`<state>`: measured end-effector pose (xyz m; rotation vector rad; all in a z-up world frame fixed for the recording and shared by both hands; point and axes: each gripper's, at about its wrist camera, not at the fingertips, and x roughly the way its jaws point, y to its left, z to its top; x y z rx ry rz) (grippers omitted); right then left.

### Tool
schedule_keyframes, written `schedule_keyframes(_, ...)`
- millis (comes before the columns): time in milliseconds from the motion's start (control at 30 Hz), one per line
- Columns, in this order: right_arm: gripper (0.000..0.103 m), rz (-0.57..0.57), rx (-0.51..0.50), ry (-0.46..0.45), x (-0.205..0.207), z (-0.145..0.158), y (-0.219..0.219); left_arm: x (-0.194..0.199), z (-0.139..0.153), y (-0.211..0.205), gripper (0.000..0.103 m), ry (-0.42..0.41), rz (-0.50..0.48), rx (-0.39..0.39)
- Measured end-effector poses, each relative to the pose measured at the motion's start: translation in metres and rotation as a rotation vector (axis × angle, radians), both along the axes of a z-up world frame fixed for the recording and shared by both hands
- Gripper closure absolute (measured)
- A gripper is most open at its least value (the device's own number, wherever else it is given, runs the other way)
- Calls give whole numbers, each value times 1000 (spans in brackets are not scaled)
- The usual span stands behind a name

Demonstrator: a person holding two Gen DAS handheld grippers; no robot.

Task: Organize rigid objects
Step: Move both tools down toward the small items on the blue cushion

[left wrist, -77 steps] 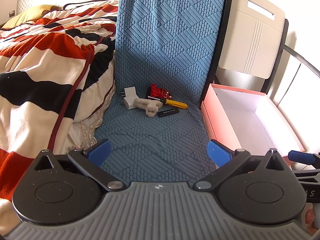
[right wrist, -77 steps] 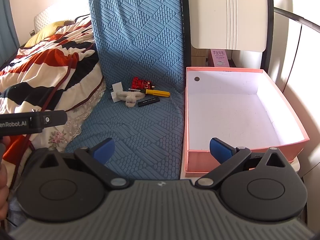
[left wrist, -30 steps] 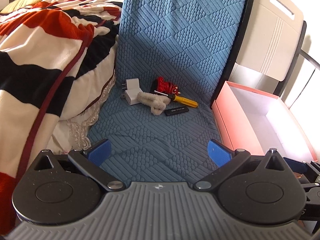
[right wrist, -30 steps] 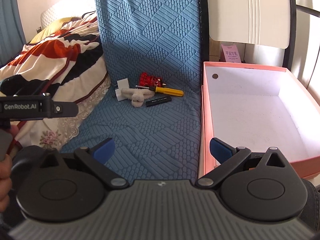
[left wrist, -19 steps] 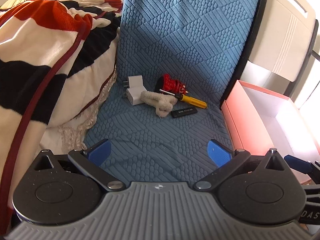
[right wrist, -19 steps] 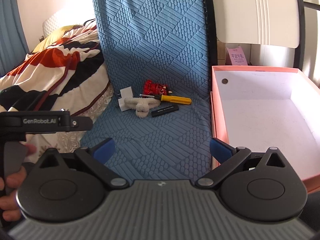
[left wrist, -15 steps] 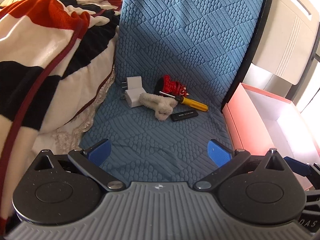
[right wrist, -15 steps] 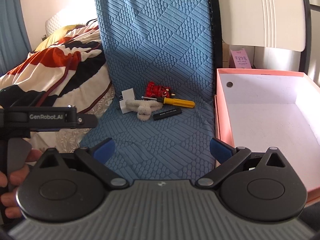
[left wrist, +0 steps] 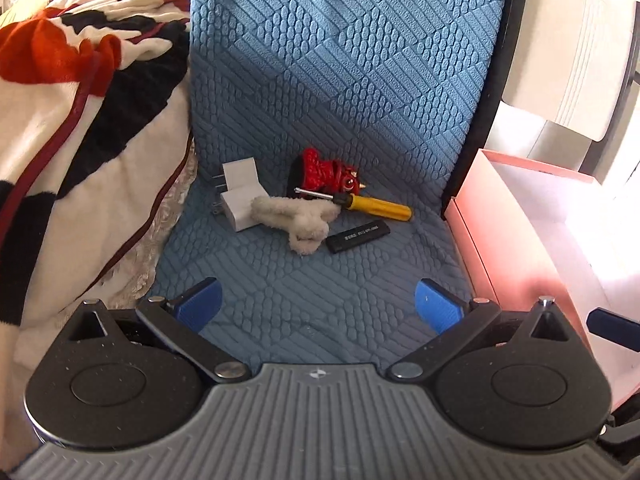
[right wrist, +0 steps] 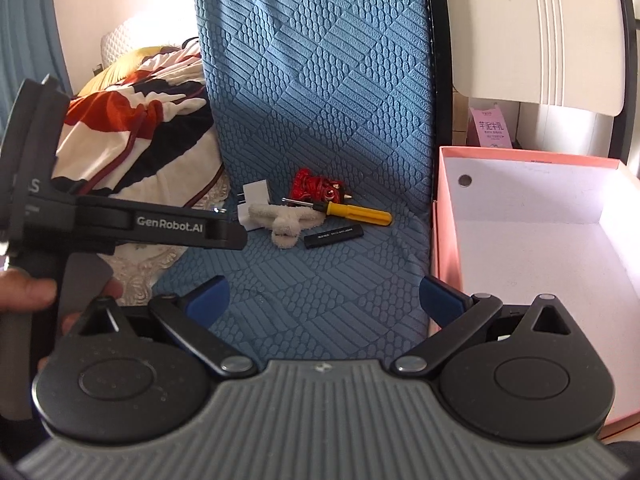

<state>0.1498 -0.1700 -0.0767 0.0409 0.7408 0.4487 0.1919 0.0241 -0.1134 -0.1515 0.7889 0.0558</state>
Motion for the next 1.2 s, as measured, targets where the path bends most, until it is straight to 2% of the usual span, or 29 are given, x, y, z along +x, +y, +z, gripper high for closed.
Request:
schedule_keyframes(133,0,13,7,18,6,-1,-2,8,-3,2,0,4,-15,-51)
schedule_keyframes(233,0,47,10,15,11,-3,3,16,-11,10,0,52,-21,-176)
schedule_keyframes(267,4,53,6,13,13,-4,6,18,-13,10,0,50,-10,-190)
schedule_keyframes(367,22,60,-26,-5,17,-6,13,26,-17,8,0,49,3,-156)
schedule_keyframes(433,24,59,-32,-7,20,-8,15,31,-20,11,1,52,15,-148)
schedule_keyframes(500,28,68,-8,-7,25,-12,16,36,-24,18,9,55,26,-164)
schedule_keyframes(567,28,60,-13,-16,29,-16,21,42,-30,25,17,70,32,-189)
schedule_keyframes(700,28,66,-4,7,40,-26,31,52,-45,38,25,92,70,-238)
schedule_keyframes(833,28,88,-13,-1,54,-35,41,62,-53,45,31,96,80,-236)
schedule_keyframes(967,27,80,5,50,74,-48,44,79,-57,53,39,88,90,-240)
schedule_keyframes(1067,27,78,-10,45,86,-53,49,94,-58,59,39,86,93,-264)
schedule_keyframes(1200,26,71,18,69,110,-59,54,113,-66,64,39,100,105,-233)
